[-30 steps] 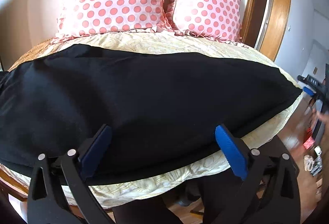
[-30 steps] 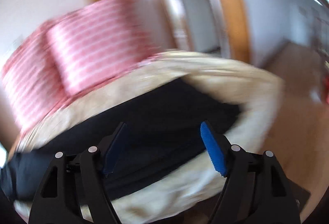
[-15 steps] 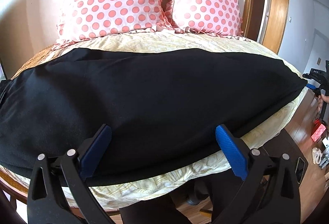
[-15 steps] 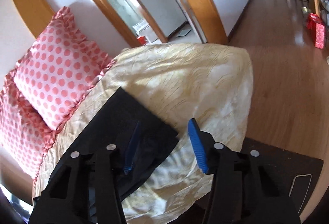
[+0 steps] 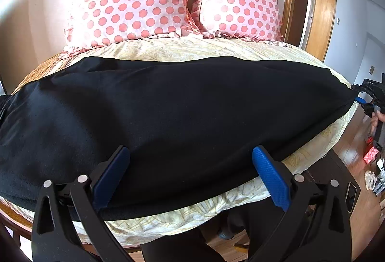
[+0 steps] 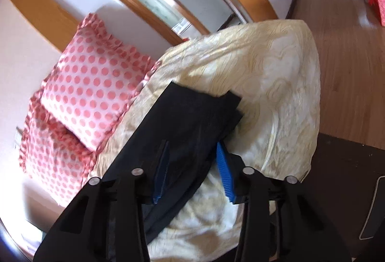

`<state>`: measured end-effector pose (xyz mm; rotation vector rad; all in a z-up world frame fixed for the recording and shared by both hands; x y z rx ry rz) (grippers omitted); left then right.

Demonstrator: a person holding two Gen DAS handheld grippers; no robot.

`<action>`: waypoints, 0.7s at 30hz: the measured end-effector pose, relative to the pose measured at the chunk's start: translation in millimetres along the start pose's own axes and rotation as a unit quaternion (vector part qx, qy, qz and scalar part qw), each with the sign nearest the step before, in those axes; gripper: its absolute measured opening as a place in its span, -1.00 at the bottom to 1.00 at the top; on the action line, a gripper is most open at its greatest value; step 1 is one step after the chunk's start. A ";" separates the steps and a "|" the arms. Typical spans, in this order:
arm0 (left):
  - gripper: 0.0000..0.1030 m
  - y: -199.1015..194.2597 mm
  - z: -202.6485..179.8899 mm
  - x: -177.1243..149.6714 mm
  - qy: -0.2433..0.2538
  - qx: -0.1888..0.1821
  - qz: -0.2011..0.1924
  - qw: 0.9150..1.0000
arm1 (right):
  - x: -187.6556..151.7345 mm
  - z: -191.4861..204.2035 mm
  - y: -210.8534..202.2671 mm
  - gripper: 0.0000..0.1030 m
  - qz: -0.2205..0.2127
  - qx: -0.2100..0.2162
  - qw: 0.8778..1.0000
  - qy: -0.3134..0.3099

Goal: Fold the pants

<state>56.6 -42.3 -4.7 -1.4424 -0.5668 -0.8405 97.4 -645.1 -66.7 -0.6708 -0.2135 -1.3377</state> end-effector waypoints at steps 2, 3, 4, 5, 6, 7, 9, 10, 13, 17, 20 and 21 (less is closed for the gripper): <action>0.96 -0.1 0.7 0.3 -0.002 -0.002 0.000 1.000 | 3.1 -4.1 3.6 -0.52 -0.008 -0.012 1.000 -0.002; 0.96 -0.2 0.9 0.5 -0.004 -0.003 0.000 1.000 | 4.0 -7.0 5.0 -0.69 -0.011 -0.016 1.000 0.001; 0.96 -0.1 1.5 0.7 -0.006 -0.004 0.000 1.000 | 4.4 -8.9 5.5 -0.74 -0.012 -0.012 1.000 0.003; 0.96 -0.5 1.7 0.8 -0.008 -0.004 0.000 1.000 | 4.5 -9.8 5.8 -0.77 -0.013 -0.009 1.000 0.004; 0.96 -0.6 1.7 0.9 -0.008 -0.004 -0.001 1.000 | 4.2 -9.5 5.6 -0.82 -0.012 -0.006 1.000 0.004; 0.96 -0.8 1.2 1.1 -0.008 -0.004 -0.001 1.000 | 4.2 -7.8 4.8 -0.84 -0.013 -0.002 1.000 0.003; 0.96 -0.9 1.3 1.2 -0.008 -0.004 -0.001 1.000 | 4.1 0.5 1.8 -0.85 -0.017 0.013 1.000 -0.005; 0.96 -1.1 2.1 1.4 -0.011 -0.005 -0.001 1.000 | 4.8 10.0 0.3 -0.85 -0.018 0.027 0.999 -0.014; 0.96 -2.4 6.5 2.9 -0.027 -0.019 0.000 0.999 | 4.6 49.1 2.7 -0.85 -0.009 0.073 0.996 -0.043; 0.96 -10.3 23.2 10.2 -0.073 -0.039 -0.001 0.997 | -11.8 127.6 18.1 -0.85 0.026 0.156 0.983 -0.099; 0.96 -22.6 43.8 16.0 -0.104 -0.022 -0.022 0.994 | -44.5 194.9 35.6 -0.85 0.070 0.232 0.961 -0.134; 0.96 -27.2 51.4 17.4 -0.112 -0.010 -0.030 0.993 | -64.1 221.9 43.6 -0.85 0.092 0.265 0.948 -0.147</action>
Point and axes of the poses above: each gripper's, at about its wrist camera, not at the fingertips, and y roughly the way its jaws point, z to its left, x to its top, the point moved 2 cm from there along y, roughly the way its jaws point, and after that the axes turned 11 degrees about x, right-handed, at the moved point
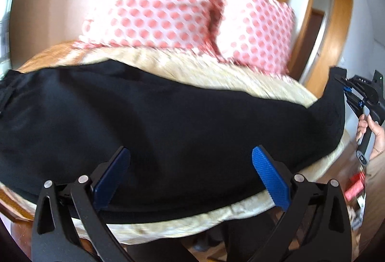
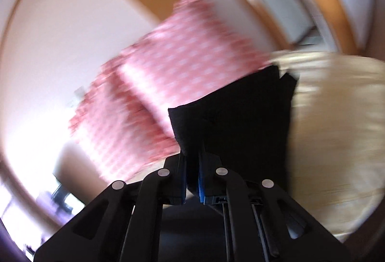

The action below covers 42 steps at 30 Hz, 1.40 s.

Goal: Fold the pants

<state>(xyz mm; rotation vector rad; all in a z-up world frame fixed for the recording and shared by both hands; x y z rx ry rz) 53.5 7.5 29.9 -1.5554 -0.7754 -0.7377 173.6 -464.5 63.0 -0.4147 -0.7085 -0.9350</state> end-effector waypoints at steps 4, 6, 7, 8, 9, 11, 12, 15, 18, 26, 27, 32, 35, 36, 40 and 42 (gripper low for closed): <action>0.96 -12.6 25.5 8.1 -0.022 0.049 -0.024 0.998 | -58.7 57.7 75.1 -0.85 0.099 0.084 0.991 -0.024; 0.96 -15.8 40.7 8.4 -0.038 0.071 -0.027 0.996 | -104.3 77.2 105.8 -0.85 0.169 0.110 0.979 -0.037; 0.96 -16.7 46.2 8.2 -0.044 0.077 -0.026 0.996 | -136.0 85.7 122.4 -0.85 0.215 0.115 0.969 -0.048; 0.96 -17.9 52.7 7.2 -0.052 0.084 -0.024 0.995 | -158.9 88.9 132.6 -0.85 0.246 0.114 0.961 -0.053; 0.96 -18.1 58.8 5.7 -0.059 0.090 -0.022 0.994 | -182.3 90.0 141.7 -0.85 0.278 0.111 0.952 -0.054; 0.96 -19.9 71.9 2.1 -0.073 0.104 -0.018 0.992 | -210.8 87.0 148.7 -0.85 0.307 0.095 0.945 -0.054; 0.96 -20.8 78.5 0.5 -0.079 0.111 -0.017 0.990 | -213.7 85.3 148.8 -0.85 0.309 0.091 0.945 -0.056; 0.96 -21.4 89.8 -1.8 -0.090 0.122 -0.016 0.988 | -204.5 87.6 147.2 -0.85 0.293 0.096 0.950 -0.047; 0.96 -21.0 96.2 -1.0 -0.100 0.128 -0.017 0.987 | -193.5 113.2 139.2 -0.85 0.262 0.118 0.955 -0.078; 0.96 -20.6 107.0 -2.9 -0.124 0.138 -0.014 0.983 | -233.7 138.9 137.1 -0.85 0.317 0.167 0.923 -0.137; 0.96 -20.4 108.3 -3.9 -0.124 0.140 -0.013 0.982 | -242.0 141.2 134.7 -0.85 0.329 0.177 0.917 -0.143; 0.96 -21.0 114.0 -4.4 -0.127 0.152 -0.013 0.980 | -276.2 152.8 129.4 -0.79 0.370 0.149 0.884 -0.244; 0.96 -26.0 115.2 -3.2 -0.124 0.156 -0.021 0.980 | -276.6 160.9 124.9 -0.43 0.382 0.166 0.872 -0.258; 0.96 -29.9 116.0 -1.9 -0.120 0.160 -0.028 0.979 | -270.6 164.5 123.0 -0.26 0.376 0.180 0.874 -0.248; 0.96 -41.8 123.6 3.3 -0.117 0.181 -0.052 0.975 | -245.1 170.9 123.5 -0.13 0.316 0.179 0.900 -0.241; 0.96 -45.6 132.8 5.1 -0.127 0.190 -0.055 0.972 | -243.3 169.3 134.7 -0.13 0.304 0.144 0.907 -0.253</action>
Point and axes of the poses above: each gripper's, at about its wrist camera, not at the fingertips, and y roughly the way its jaws point, z to its left, x to its top, the point moved 2 cm from there along y, roughly the way its jaws point, and after that the axes turned 11 degrees about x, right-handed, at the moved point
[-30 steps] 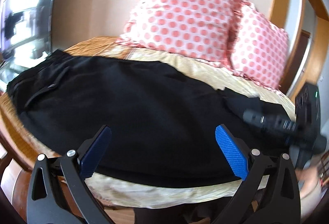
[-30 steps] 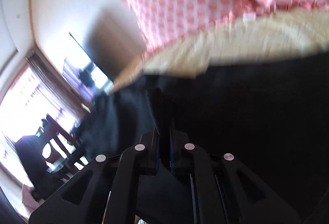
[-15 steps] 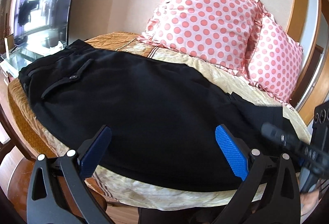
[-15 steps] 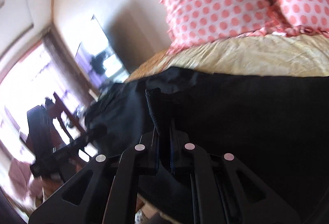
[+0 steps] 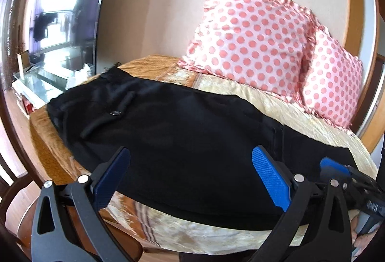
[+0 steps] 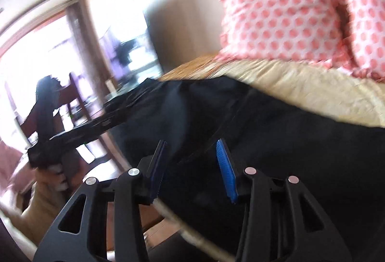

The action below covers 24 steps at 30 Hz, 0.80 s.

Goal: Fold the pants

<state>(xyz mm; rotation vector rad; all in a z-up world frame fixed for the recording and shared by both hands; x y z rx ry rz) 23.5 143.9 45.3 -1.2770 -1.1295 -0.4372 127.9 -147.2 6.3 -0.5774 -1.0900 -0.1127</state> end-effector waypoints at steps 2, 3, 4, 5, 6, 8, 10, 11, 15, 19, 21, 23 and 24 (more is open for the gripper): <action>0.96 3.1 12.2 3.9 -0.016 0.006 0.010 1.000 | -4.9 1.2 9.4 -0.13 0.018 -0.024 0.999 -0.010; 0.96 4.1 17.0 5.2 -0.022 0.007 0.014 1.000 | -11.1 3.6 18.2 -0.13 0.041 -0.034 0.998 -0.021; 0.96 5.4 26.3 7.4 -0.033 0.007 0.020 0.999 | -20.1 6.7 31.1 -0.13 0.074 -0.042 0.996 -0.035; 0.96 6.1 35.9 9.7 -0.044 0.008 0.024 0.999 | -26.5 10.1 33.7 -0.14 0.076 -0.052 0.995 -0.048; 0.96 6.7 45.5 12.6 -0.056 0.010 0.026 0.998 | -29.6 13.2 31.8 -0.14 0.065 -0.057 0.994 -0.060; 0.96 9.6 69.9 20.4 -0.088 0.012 0.034 0.995 | -28.7 9.0 30.5 -0.13 0.067 -0.049 0.996 -0.045; 0.96 15.6 99.6 29.1 -0.135 0.008 0.045 0.990 | -28.0 -2.8 30.1 -0.10 0.062 -0.027 0.998 -0.009; 0.96 19.9 115.9 33.4 -0.163 0.004 0.050 0.985 | -27.6 -5.8 30.7 -0.09 0.059 -0.022 0.998 -0.005; 0.96 40.2 165.7 44.1 -0.252 -0.016 0.076 0.965 | -27.6 -4.5 31.4 -0.09 0.061 -0.025 0.998 -0.013; 0.96 66.8 191.9 47.2 -0.298 -0.022 0.113 0.948 | -30.5 2.2 24.9 -0.08 0.060 -0.024 0.998 -0.013; 0.96 74.5 195.5 47.0 -0.306 -0.025 0.124 0.944 | -30.6 3.0 24.4 -0.08 0.060 -0.025 0.998 -0.013; 0.95 83.5 198.5 45.8 -0.311 -0.033 0.138 0.940 | -30.1 2.1 25.2 -0.08 0.061 -0.024 0.998 -0.013; 0.95 84.9 197.9 45.9 -0.310 -0.034 0.137 0.940 | -29.9 2.3 25.5 -0.08 0.060 -0.024 0.998 -0.013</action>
Point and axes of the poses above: each gripper's, at about its wrist camera, not at the fingertips, and y roughly the way its jaws point, z to its left, x to its top, the point moved 2 cm from there along y, roughly the way its jaws point, and after that the axes turned 11 degrees about x, right-handed, at the moved point
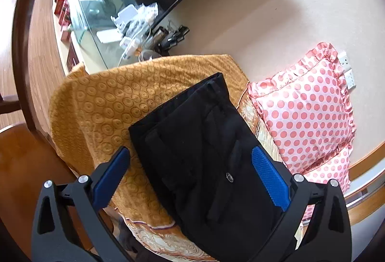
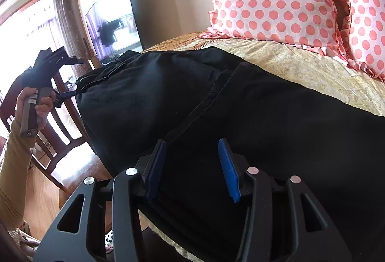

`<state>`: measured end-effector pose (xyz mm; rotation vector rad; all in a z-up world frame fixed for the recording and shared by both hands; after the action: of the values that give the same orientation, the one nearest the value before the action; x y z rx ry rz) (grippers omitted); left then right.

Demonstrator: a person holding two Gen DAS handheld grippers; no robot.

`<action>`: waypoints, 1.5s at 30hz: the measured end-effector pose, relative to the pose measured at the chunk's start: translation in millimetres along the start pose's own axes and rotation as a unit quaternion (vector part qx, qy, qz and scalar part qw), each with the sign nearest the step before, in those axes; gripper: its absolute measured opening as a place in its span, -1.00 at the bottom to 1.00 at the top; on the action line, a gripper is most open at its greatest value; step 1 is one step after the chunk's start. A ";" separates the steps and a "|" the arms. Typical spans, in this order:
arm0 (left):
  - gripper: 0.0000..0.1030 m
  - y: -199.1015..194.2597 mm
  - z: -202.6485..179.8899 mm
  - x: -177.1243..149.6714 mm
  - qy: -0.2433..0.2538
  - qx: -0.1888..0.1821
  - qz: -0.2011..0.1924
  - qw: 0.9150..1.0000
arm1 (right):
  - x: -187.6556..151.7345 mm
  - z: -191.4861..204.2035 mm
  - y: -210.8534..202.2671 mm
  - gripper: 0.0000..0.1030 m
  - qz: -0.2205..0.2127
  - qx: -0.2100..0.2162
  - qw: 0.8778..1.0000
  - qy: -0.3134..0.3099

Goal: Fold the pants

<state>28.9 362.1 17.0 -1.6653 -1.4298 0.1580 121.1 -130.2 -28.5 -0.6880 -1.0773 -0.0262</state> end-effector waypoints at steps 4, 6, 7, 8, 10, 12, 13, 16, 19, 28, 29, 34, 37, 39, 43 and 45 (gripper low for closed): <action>0.96 6.3 -7.0 3.7 0.011 0.007 0.003 1.000 | 1.0 -0.9 1.2 -0.06 -0.001 0.000 1.000 -0.001; 0.96 8.4 -9.4 3.8 0.016 0.009 0.003 1.000 | 1.3 -1.3 1.1 -0.06 -0.002 0.001 1.000 -0.001; 0.96 8.6 -10.8 2.5 0.020 0.013 0.002 1.000 | 0.8 -1.6 1.6 -0.06 -0.003 0.001 1.000 -0.001; 0.95 8.8 -11.7 1.5 0.022 0.012 0.003 1.000 | 0.7 -1.6 1.5 -0.06 -0.003 0.001 1.000 -0.001; 0.86 8.7 -14.3 -5.1 0.024 -0.003 0.014 1.000 | 0.6 -1.9 1.2 -0.05 -0.004 0.002 1.000 -0.002; 0.73 7.0 -14.7 -12.1 0.022 -0.010 0.019 1.000 | 0.5 -2.2 0.9 -0.05 -0.005 0.003 1.000 -0.002; 0.68 5.9 -13.8 -13.9 0.019 -0.010 0.019 1.000 | 0.5 -2.4 0.8 -0.05 -0.005 0.003 1.000 -0.003; 0.48 4.1 -10.3 -18.2 0.003 -0.013 0.023 1.000 | 0.6 -2.8 1.2 -0.04 -0.006 0.004 1.000 -0.004; 0.23 5.1 -11.1 -17.6 0.006 0.006 0.020 1.000 | 0.9 -3.0 1.6 -0.03 -0.008 0.004 1.000 -0.004; -0.74 -0.8 -25.1 -21.7 0.053 0.086 -0.031 0.994 | -1.3 -8.2 -14.7 0.26 -0.028 0.005 1.000 0.007; -0.76 -6.2 -34.7 -23.3 0.071 0.089 -0.045 0.992 | -1.8 -10.2 -22.0 0.26 -0.037 0.005 0.999 0.009; -0.77 -43.4 -112.1 -38.7 0.174 0.045 -0.093 0.979 | -5.1 -25.2 -62.6 0.29 -0.074 -0.008 0.997 0.025; -0.77 -60.1 -173.7 -61.8 0.241 0.004 -0.104 0.965 | -10.8 -38.8 -92.7 0.40 -0.102 -0.032 0.994 0.040; -0.77 -67.5 -212.4 -82.2 0.282 -0.027 -0.102 0.954 | -16.8 -50.8 -115.5 0.40 -0.119 -0.054 0.990 0.055; -0.77 -71.4 -288.4 -136.5 0.361 -0.097 -0.067 0.925 | -33.1 -77.1 -152.3 0.40 -0.145 -0.097 0.981 0.086; -0.77 -71.2 -323.0 -169.1 0.396 -0.127 -0.052 0.908 | -44.6 -90.7 -171.3 0.40 -0.157 -0.116 0.975 0.110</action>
<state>120.6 40.8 179.2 -1.5698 -0.9184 -0.7214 112.8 -327.5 -4.8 -0.6994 -0.9683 -0.4979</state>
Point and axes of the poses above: each gripper's, at about its wrist camera, not at the fingertips, and y roughly the way its jaws point, z to its left, x to its top, the point moved 2 cm from there along y, roughly the way its jaws point, and after that the axes turned 11 degrees about x, right-handed, at the moved point
